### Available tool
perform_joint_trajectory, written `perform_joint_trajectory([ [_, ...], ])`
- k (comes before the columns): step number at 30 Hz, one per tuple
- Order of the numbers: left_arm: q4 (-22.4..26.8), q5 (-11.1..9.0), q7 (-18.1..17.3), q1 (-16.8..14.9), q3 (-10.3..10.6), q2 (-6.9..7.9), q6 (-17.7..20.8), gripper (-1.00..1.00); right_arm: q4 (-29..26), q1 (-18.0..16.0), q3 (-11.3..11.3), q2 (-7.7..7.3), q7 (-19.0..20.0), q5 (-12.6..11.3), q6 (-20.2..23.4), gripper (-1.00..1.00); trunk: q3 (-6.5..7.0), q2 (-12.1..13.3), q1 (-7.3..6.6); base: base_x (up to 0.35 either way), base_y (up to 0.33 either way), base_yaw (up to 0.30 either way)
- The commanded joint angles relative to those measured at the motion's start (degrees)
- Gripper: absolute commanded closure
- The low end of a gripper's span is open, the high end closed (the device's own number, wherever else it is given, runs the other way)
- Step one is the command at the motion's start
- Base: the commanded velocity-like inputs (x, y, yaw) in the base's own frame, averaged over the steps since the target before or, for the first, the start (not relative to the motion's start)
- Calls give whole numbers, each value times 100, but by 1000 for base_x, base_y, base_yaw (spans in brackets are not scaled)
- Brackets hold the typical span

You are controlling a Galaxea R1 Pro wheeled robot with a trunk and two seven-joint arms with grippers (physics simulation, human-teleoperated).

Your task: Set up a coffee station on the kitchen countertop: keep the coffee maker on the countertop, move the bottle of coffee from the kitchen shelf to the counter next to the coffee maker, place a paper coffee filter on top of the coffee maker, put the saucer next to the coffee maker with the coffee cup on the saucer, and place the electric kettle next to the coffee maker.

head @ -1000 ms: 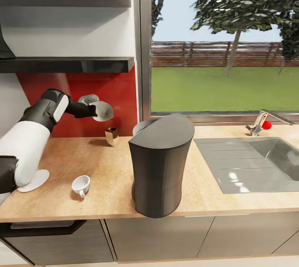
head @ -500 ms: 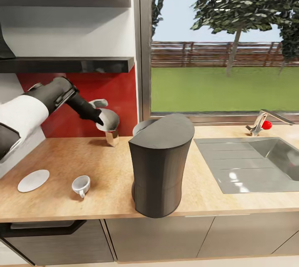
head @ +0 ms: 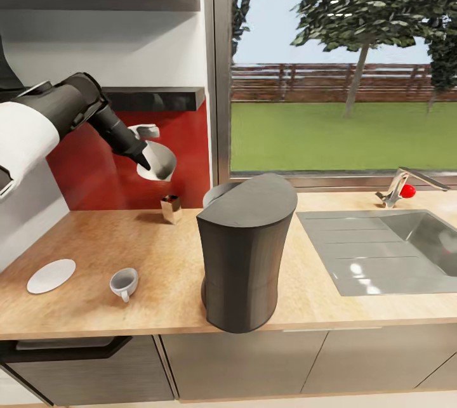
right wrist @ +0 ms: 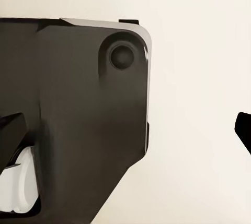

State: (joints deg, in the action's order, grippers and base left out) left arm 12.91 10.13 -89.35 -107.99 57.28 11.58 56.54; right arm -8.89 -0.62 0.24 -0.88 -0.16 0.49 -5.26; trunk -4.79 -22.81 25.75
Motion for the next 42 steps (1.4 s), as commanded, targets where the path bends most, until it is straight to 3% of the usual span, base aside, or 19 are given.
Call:
perform_joint_trajectory([
  [1,14,68,-65,-45,-9,2,33,100,5,-6,2,0,-2,5,-19,-100,-13,-11,4,0,0,0],
  [6,55,76,-65,-53,11,8,-147,100,10,-7,2,0,-4,4,-25,-100,-13,-11,4,0,0,0],
  [12,70,72,-65,14,1,12,-1000,100,17,-6,2,-3,-4,4,-16,-100,-13,-11,4,0,0,0],
  [15,71,71,-65,25,-5,-70,-1349,100,19,-5,2,-7,-3,4,-11,-100,-13,-11,4,0,0,-51],
  [20,131,68,-65,24,-11,-162,-1605,100,19,-4,2,-9,-2,4,-10,-100,-13,-11,4,0,0,-231],
  [42,203,68,-65,41,-6,-167,-1654,100,19,-5,2,-9,-10,4,-10,-100,-13,-11,4,0,112,-192],
])
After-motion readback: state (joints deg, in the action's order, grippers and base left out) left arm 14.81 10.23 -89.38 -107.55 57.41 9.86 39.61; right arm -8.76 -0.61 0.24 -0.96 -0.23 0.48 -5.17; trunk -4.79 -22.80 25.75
